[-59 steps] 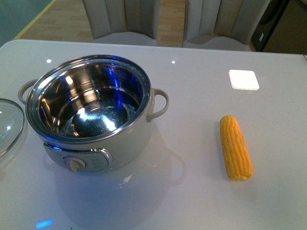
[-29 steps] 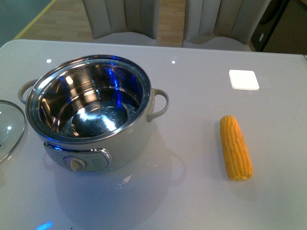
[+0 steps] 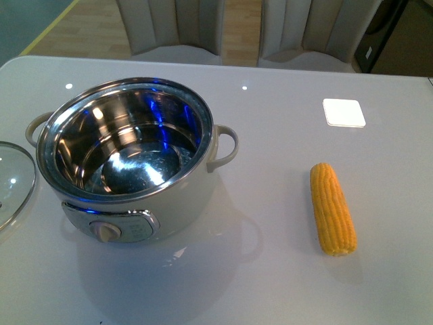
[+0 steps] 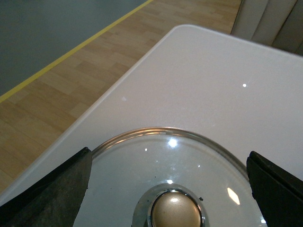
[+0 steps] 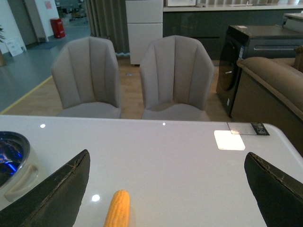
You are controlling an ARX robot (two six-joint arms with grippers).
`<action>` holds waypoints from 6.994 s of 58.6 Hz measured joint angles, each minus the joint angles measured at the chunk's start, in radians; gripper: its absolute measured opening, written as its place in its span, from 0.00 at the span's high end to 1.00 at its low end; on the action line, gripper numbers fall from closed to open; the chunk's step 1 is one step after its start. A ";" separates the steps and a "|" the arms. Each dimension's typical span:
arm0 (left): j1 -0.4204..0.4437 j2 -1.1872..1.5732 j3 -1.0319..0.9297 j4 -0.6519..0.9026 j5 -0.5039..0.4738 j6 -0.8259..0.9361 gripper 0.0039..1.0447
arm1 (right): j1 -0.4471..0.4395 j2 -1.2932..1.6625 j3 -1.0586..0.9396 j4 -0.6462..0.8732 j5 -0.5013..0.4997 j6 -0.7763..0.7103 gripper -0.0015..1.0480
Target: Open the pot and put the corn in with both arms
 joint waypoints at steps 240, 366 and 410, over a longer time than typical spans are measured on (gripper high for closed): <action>-0.519 -2.232 -0.608 -1.347 -0.199 0.023 0.07 | 0.285 2.090 0.599 0.541 0.109 -0.063 0.09; -0.519 -2.232 -0.608 -1.347 -0.199 0.023 0.07 | 0.603 1.801 0.945 0.202 -0.071 0.414 0.78; -0.519 -2.232 -0.608 -1.347 -0.199 0.023 0.07 | 0.700 2.081 1.268 0.094 -0.072 0.552 0.78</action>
